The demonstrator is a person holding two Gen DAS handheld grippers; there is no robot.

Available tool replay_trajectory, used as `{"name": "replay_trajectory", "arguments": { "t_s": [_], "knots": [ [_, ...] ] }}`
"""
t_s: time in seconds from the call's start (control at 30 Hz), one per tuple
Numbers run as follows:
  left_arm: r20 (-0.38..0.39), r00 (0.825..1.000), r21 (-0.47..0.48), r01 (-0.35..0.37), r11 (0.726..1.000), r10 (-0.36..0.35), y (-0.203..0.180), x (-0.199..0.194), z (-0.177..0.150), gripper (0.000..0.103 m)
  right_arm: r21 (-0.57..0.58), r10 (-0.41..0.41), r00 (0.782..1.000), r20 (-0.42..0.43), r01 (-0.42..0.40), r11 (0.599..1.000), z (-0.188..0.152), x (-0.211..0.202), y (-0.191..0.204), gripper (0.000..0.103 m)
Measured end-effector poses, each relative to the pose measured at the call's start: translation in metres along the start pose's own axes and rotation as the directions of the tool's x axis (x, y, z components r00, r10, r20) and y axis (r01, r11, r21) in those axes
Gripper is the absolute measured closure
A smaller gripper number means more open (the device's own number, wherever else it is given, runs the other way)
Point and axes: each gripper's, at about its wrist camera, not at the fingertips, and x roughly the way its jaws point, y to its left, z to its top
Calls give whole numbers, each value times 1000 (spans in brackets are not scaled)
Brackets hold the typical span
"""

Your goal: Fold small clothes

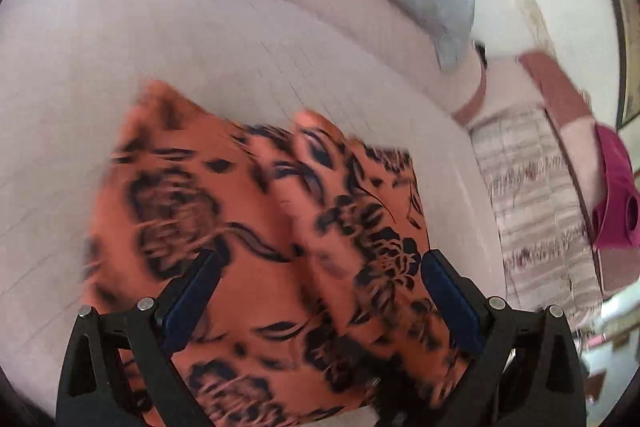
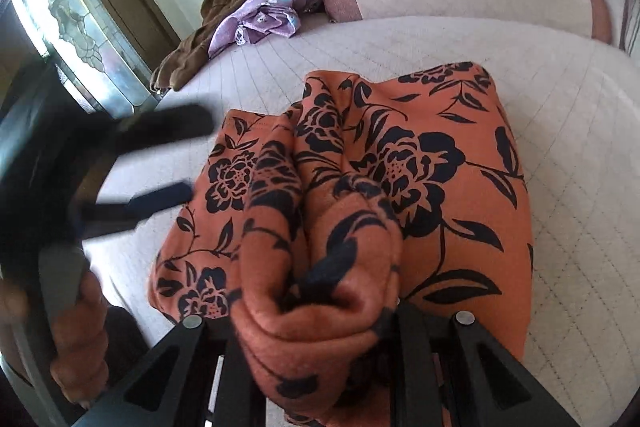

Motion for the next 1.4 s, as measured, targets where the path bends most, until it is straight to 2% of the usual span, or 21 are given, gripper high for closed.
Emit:
{"name": "replay_trajectory", "arguments": {
  "t_s": [0.07,0.23,0.3,0.37,0.4,0.47,0.5,0.6,0.67,0.77,0.83,0.9,0.93,1.0,1.17,1.23,1.3,1.33,1.4],
  "knots": [
    [-54,997,12,-49,999,50,-7,21,7,4,-17,-26,999,20,26,1000,-3,-2,1,83],
    [-114,993,63,-37,997,44,-16,39,3,5,-86,-87,993,75,94,992,-20,-4,12,80],
    [-118,992,77,-34,996,43,-17,43,3,22,-108,-96,990,105,107,988,-27,-9,13,79],
    [-150,987,91,-47,995,60,-16,51,5,63,-120,-103,987,121,118,986,-32,-10,16,79],
    [-160,984,100,-59,993,74,-16,55,6,65,-130,-109,986,129,126,983,-35,-11,18,79],
    [-150,985,142,-69,988,90,-21,56,9,77,-161,-121,982,143,144,976,-45,-13,23,78],
    [-140,986,166,-69,984,92,-27,55,12,79,-179,-129,981,145,154,972,-48,-13,26,77],
    [-79,995,268,-32,963,55,-45,29,18,81,-183,-120,983,137,144,972,-46,-17,28,78],
    [-40,999,324,-11,946,25,-52,9,22,81,-205,-117,980,160,149,967,-37,-23,41,79],
    [-4,1000,358,11,933,-11,-38,-14,33,81,-250,-91,974,209,143,958,-25,-40,65,79],
    [-46,999,321,-11,947,27,-7,1,41,81,-279,-64,977,202,120,953,-21,-34,80,78],
    [-120,990,263,-45,964,79,24,28,43,81,-269,-34,990,136,70,961,-22,-7,85,78],
    [-157,983,231,-57,971,95,40,42,41,81,-257,-24,997,77,43,965,-24,12,84,78],
    [-146,989,202,-1,979,31,47,38,41,82,-242,-17,1000,15,21,970,-29,33,85,78],
    [-40,999,290,34,957,-23,26,3,45,82,-235,12,998,61,3,972,-21,6,97,78],
    [-57,998,271,16,962,-1,40,10,48,82,-254,12,997,81,9,967,-19,-2,107,78],
    [-97,994,213,-24,977,46,59,30,47,82,-258,27,999,39,-16,966,-23,16,113,77],
    [-110,994,180,-3,984,23,69,35,45,82,-255,44,999,5,-41,966,-28,29,114,77],
    [-93,996,154,23,988,-8,69,30,46,82,-253,30,999,-37,-39,967,-37,47,112,76]
  ]
}}
